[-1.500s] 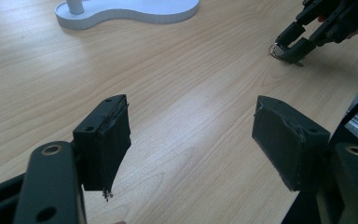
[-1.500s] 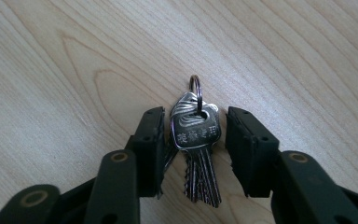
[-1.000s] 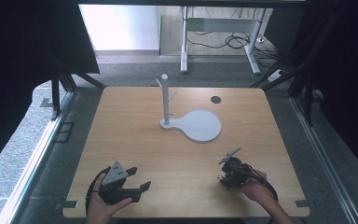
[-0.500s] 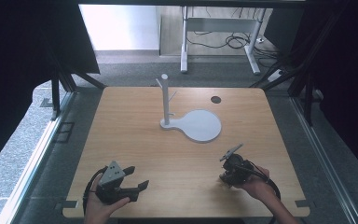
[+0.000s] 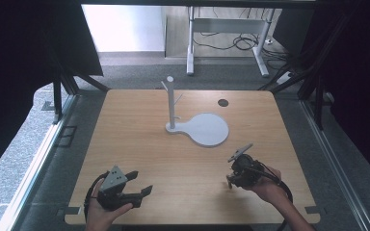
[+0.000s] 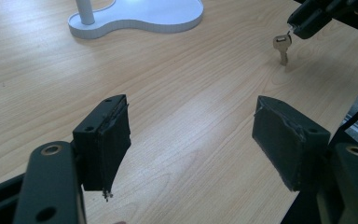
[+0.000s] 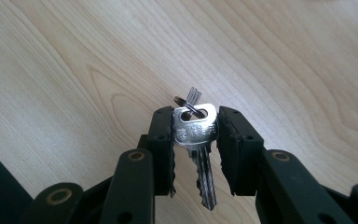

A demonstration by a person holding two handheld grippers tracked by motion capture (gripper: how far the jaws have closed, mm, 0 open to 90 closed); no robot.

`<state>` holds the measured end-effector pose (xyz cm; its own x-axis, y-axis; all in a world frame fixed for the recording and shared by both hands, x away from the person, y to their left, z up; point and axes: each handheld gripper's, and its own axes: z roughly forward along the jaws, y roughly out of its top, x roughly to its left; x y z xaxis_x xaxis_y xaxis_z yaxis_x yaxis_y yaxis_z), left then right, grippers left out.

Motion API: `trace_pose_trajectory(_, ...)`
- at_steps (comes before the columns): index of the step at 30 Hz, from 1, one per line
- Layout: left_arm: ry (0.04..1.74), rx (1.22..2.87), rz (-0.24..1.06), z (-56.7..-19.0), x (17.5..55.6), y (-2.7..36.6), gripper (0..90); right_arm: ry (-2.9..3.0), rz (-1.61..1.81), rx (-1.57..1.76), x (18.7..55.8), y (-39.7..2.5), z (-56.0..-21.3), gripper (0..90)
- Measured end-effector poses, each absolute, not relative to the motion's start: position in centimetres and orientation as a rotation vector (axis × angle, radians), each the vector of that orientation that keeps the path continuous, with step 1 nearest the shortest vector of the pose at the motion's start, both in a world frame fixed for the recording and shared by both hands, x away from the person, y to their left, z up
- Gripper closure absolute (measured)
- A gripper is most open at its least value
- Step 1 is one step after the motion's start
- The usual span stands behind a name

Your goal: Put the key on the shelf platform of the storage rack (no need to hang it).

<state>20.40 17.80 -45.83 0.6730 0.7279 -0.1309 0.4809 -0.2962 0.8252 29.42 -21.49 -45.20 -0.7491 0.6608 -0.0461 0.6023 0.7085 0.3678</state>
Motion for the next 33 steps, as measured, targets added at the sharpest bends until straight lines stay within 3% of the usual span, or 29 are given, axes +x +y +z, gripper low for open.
trace_pose_trajectory(33,0.940,1.957,0.341,-45.7,20.3,18.0,27.8,2.662,0.546,1.036,32.3,-21.9,-41.1,67.6)
